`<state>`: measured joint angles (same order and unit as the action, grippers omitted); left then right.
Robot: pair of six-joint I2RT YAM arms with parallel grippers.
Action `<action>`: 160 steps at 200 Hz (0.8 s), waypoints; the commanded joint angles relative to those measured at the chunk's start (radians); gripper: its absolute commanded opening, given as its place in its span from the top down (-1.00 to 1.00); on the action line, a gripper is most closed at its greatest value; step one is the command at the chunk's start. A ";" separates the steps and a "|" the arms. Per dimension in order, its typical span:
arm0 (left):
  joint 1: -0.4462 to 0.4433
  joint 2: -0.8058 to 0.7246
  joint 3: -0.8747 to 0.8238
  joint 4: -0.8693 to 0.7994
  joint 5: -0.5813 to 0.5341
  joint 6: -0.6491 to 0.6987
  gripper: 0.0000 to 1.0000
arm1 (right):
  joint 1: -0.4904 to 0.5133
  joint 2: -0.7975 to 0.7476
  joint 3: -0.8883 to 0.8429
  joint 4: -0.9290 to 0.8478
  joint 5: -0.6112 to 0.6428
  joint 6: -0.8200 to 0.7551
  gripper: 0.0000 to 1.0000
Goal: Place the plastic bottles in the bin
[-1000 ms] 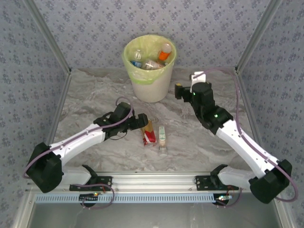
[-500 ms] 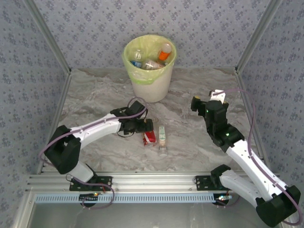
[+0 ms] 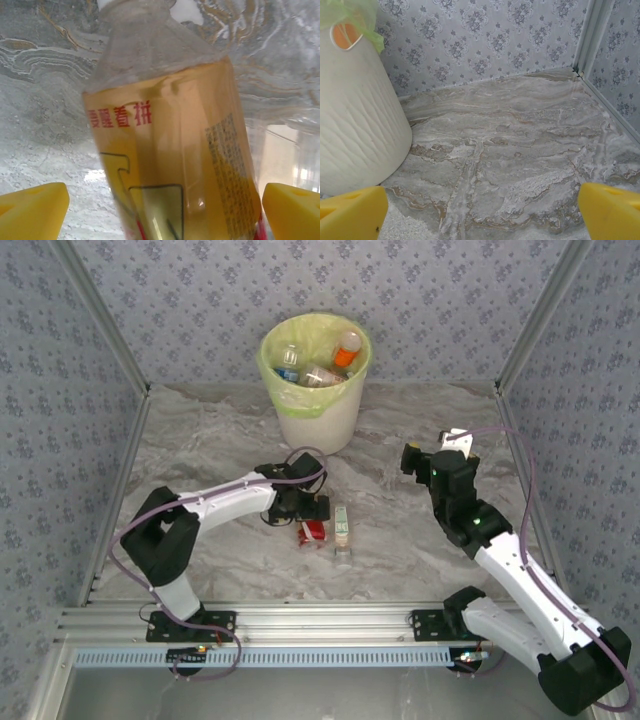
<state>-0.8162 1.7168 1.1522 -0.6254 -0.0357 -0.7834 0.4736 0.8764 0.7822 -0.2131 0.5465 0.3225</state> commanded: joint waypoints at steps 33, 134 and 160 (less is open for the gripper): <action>-0.002 0.091 0.069 -0.042 0.023 0.045 -0.84 | -0.003 0.010 -0.003 0.015 0.003 0.008 -1.00; -0.002 -0.020 -0.010 0.036 -0.023 0.074 -0.24 | -0.005 0.085 0.038 -0.024 -0.041 0.043 -1.00; -0.002 -0.148 -0.099 0.114 -0.101 0.068 -0.14 | 0.000 0.118 0.045 -0.038 -0.079 0.075 -1.00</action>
<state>-0.8165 1.7050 1.1149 -0.5789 -0.0521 -0.7185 0.4736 0.9749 0.7921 -0.2180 0.5083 0.3515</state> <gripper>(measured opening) 0.628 0.999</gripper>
